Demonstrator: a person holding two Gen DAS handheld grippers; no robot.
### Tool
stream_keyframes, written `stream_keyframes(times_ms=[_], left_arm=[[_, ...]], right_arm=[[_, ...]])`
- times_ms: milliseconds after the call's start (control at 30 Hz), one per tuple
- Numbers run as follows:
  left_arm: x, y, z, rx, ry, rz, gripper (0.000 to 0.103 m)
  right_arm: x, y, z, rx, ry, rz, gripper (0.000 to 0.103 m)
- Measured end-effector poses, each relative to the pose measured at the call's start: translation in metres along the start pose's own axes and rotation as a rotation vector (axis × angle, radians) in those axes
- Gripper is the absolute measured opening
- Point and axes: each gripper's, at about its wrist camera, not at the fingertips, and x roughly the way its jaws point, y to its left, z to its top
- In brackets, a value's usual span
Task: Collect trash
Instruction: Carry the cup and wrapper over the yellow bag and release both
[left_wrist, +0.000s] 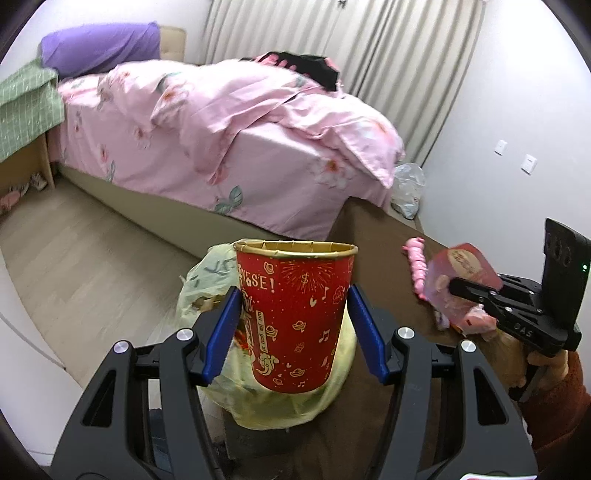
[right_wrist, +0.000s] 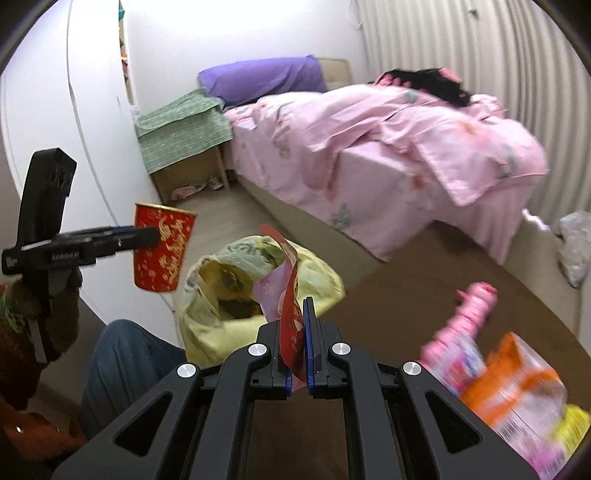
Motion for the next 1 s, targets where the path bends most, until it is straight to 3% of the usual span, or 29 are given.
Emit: stream_keyframes(times_ms=[400, 1000], left_arm=[[0.059, 0.042, -0.006, -0.090, 0.109, -0.049, 0.056], [0.090, 0.072, -0.016, -0.173, 0.168, -0.125, 0.057]], right_arm=[[0.106, 0.010, 0.030, 0.013, 0.129, 0.101, 0.007], [0.149, 0.007, 0.025, 0.042, 0.176, 0.113, 0.008]])
